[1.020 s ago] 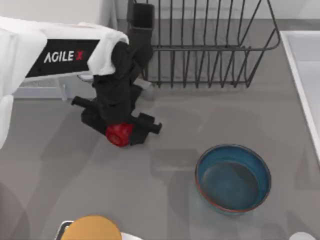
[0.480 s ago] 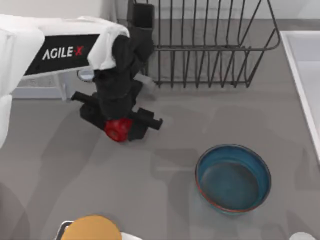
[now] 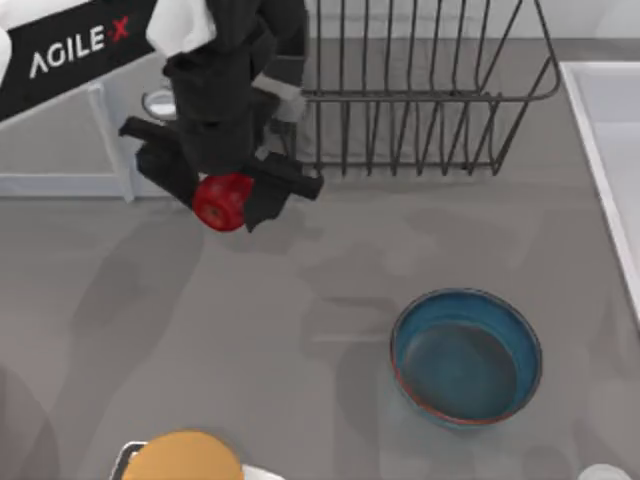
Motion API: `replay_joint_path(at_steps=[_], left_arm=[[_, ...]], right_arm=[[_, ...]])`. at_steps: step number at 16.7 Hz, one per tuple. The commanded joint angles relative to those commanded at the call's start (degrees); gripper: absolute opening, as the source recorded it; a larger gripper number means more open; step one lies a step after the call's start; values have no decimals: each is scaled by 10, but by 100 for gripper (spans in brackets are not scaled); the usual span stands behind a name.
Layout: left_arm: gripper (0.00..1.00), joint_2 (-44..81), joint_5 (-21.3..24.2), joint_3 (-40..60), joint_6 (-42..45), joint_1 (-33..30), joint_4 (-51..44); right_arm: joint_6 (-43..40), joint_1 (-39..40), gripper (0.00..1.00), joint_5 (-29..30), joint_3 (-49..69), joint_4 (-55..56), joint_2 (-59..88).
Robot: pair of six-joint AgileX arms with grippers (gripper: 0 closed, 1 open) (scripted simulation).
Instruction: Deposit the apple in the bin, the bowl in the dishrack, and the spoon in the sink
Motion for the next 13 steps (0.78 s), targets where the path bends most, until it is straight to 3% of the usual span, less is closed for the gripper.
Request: replay_joint_path(at_steps=[7,10,13], left_arm=[[0,-5,-4,-3,15,3,-7],[0,-27,-21,-19,84,16,-30],[0,-63,-49,-45,206,41,-64]], right_arm=[[0,0,100,0,0,0,0],[0,0,100,0,0,0,0],[0,0,100,0,0,0,0]])
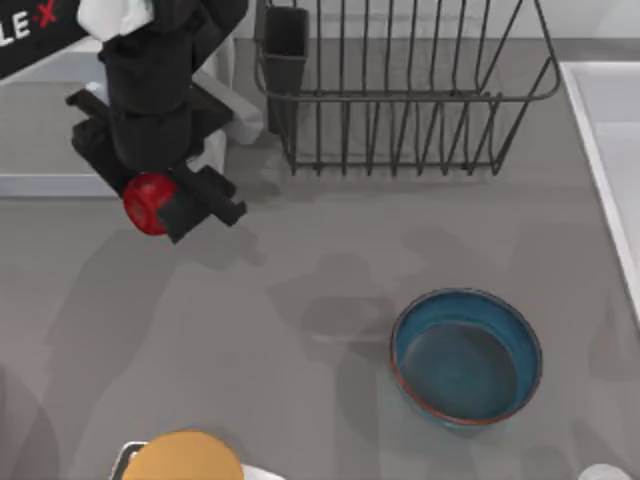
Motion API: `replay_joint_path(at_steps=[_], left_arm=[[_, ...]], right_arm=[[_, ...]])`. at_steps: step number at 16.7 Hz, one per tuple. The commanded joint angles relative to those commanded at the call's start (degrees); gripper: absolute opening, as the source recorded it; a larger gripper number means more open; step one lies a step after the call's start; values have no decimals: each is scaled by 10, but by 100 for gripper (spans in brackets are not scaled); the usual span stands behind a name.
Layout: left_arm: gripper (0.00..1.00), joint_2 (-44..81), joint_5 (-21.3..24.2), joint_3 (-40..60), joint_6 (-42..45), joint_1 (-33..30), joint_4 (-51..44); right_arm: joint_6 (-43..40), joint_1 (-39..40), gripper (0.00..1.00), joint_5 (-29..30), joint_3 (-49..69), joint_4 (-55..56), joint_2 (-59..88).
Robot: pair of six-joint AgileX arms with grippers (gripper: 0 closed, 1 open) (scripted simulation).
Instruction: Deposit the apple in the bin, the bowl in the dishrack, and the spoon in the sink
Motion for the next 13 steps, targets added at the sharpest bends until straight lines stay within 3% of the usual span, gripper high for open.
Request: replay_joint_path(at_steps=[4,13], left_arm=[[0,-55,-44,-43,244,49,-49],[0,-156,-134,-150,918,173,-134]], right_arm=[[0,0,100,0,0,0,0],[0,0,100,0,0,0,0]])
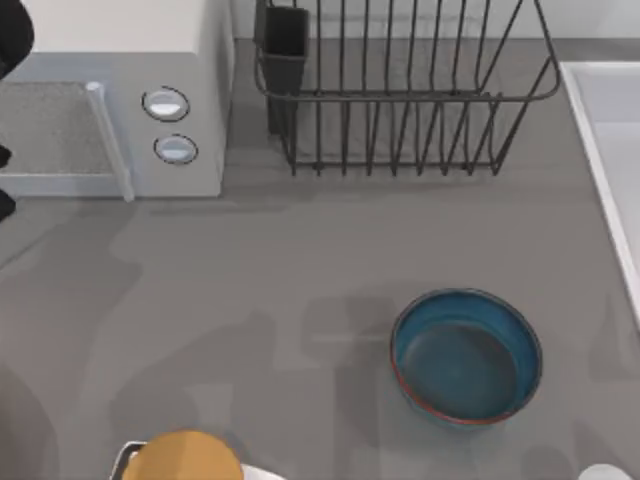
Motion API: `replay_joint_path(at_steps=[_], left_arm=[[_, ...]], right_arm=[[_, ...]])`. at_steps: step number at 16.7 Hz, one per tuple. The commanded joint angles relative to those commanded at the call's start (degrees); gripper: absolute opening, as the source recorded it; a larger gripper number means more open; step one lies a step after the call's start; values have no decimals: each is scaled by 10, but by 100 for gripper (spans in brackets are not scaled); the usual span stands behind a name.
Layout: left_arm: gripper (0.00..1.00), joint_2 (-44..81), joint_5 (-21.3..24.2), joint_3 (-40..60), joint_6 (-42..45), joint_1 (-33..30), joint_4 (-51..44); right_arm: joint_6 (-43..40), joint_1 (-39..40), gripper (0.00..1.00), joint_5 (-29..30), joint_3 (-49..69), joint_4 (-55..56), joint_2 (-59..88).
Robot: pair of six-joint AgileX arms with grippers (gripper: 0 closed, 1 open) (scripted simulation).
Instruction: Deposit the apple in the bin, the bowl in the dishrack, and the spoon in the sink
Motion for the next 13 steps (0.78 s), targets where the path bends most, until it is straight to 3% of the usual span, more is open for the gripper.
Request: replay_joint_path(at_steps=[7,13], left_arm=[[0,-51,-23,-61,421,70,2],[0,-74,-10,-79,656,101,42]], right_arm=[[0,0,100,0,0,0,0],[0,0,100,0,0,0,0]])
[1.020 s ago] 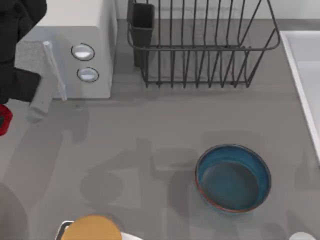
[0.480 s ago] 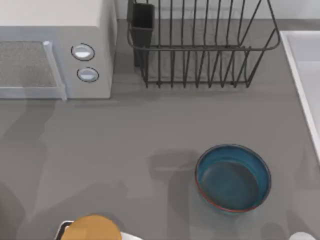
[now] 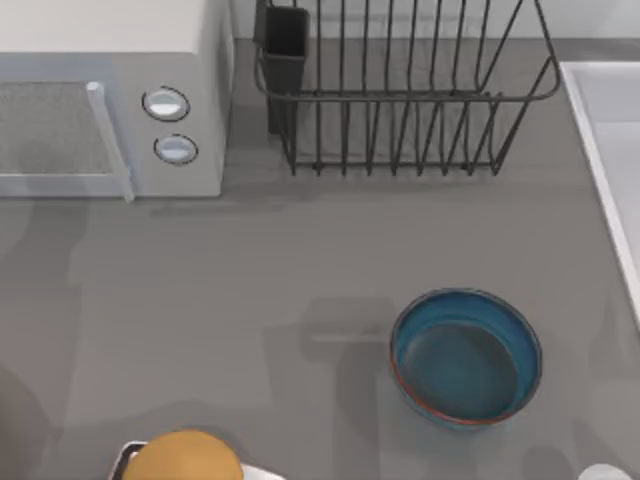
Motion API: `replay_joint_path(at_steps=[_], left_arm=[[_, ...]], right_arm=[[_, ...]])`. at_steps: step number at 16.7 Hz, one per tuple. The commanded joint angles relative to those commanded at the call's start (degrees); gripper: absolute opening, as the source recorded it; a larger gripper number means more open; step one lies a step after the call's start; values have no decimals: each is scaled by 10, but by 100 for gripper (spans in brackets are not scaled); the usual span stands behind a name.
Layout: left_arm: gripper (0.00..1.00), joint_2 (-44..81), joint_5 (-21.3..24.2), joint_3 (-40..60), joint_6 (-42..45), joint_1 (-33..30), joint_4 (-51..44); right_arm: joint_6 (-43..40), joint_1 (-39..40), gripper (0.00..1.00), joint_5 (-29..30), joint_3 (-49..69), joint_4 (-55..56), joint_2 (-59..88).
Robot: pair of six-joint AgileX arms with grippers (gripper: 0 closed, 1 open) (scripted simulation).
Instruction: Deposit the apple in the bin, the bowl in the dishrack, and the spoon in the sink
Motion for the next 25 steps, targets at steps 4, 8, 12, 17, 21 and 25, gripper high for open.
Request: replay_joint_path(at_steps=[4,8,12,17,21,25], left_arm=[[0,-6,11,-4,73,8,24],[0,-8,14,-5,84,9,29],[0,-6,14,-5,85,6,29],[0,-9,11,-76,107,30,108],[0,-11,8,-148,131,53,187],[0,-11,7,-159,136,57,199]], right_arm=[[0,0,100,0,0,0,0],[0,0,100,0,0,0,0],[0,0,100,0,0,0,0],[0,0,100,0,0,0,0],[0,0,100,0,0,0,0],[0,0,100,0,0,0,0]])
